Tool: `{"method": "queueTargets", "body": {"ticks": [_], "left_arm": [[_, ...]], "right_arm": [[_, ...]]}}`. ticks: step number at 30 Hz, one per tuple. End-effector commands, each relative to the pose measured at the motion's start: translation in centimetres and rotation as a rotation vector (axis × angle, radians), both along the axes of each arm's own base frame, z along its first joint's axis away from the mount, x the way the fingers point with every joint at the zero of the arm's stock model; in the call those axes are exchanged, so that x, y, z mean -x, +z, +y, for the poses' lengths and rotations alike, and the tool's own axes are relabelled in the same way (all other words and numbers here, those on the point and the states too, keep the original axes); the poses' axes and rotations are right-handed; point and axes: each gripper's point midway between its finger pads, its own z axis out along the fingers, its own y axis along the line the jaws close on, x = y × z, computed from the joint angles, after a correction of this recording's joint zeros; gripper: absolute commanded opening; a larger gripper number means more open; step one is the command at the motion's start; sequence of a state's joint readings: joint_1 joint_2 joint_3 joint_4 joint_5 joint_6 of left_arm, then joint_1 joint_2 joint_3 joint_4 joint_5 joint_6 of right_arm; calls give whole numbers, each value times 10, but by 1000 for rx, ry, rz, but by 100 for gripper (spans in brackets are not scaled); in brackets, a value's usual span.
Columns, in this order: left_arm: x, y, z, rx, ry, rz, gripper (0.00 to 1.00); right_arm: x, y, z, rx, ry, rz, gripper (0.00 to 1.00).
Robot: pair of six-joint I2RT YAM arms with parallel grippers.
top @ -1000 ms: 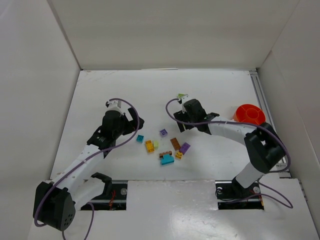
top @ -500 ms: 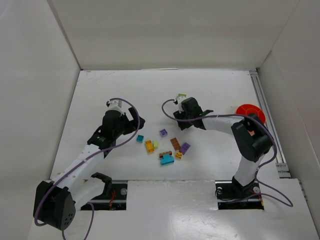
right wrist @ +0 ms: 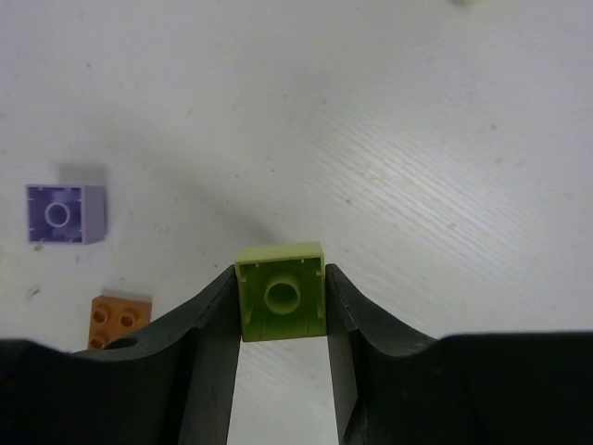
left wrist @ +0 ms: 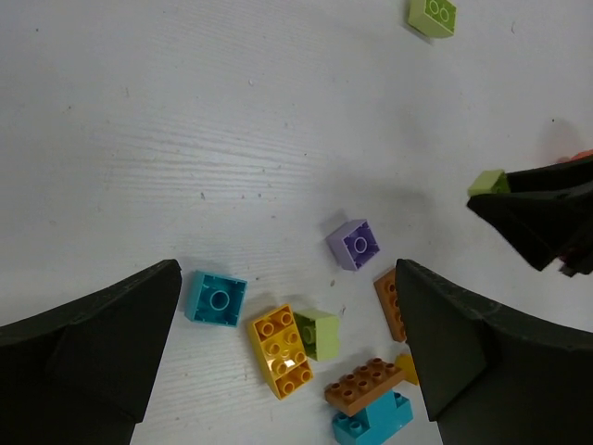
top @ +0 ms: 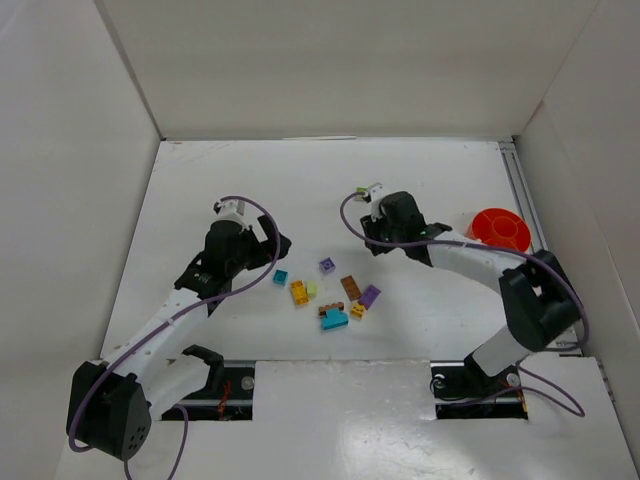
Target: Sort the legos into containers by color
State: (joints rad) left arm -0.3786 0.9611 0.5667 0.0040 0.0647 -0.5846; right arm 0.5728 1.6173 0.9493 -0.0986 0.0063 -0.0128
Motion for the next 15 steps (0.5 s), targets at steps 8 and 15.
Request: {"method": "queueTargets", "body": {"ticks": [8, 15], "left_arm": [[-10, 15, -16, 33, -73, -77, 100], [-30, 17, -36, 20, -169, -94, 100]], "right_arm": [[-4, 124, -160, -41, -337, -211, 23], [-11, 153, -228, 35, -440, -276, 24]]}}
